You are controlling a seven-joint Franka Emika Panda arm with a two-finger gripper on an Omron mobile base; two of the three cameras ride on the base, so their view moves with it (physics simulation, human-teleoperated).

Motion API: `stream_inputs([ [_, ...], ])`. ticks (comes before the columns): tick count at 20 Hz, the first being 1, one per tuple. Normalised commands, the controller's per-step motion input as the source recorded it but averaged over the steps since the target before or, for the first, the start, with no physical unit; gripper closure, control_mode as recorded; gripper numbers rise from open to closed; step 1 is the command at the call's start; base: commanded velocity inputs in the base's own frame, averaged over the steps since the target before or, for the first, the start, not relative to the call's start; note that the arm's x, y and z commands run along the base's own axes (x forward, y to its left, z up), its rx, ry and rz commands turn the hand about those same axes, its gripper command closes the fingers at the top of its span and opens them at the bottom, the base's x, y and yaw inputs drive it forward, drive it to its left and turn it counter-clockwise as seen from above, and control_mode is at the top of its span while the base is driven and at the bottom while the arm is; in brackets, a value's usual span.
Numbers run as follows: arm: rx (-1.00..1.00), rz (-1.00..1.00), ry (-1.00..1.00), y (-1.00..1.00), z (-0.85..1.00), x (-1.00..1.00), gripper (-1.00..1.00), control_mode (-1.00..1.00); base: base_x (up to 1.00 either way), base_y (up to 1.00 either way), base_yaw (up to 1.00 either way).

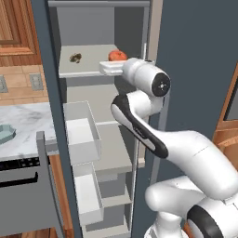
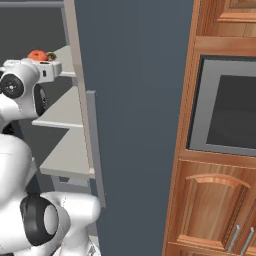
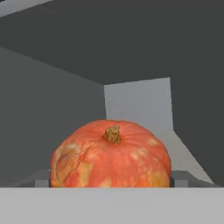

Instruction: Take the squash and mushroom out of the freezer and place them in the tupperware container on the counter. Then put the tupperware containing the vegetables back in the freezer.

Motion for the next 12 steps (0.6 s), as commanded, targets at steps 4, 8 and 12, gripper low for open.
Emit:
stream_inputs([
  [4,0.15,0.0,0.0,-0.23,0.51,-1.0,1.0,-1.0,0.0,0.0,0.0],
  [8,0.03,0.0,0.1,-0.26,0.04,-1.0,1.0,-1.0,0.0,0.0,0.0],
  [12,0.0,0.0,0.15,-0.38,0.0,-1.0,1.0,-1.0,0.0,0.0,0.0],
])
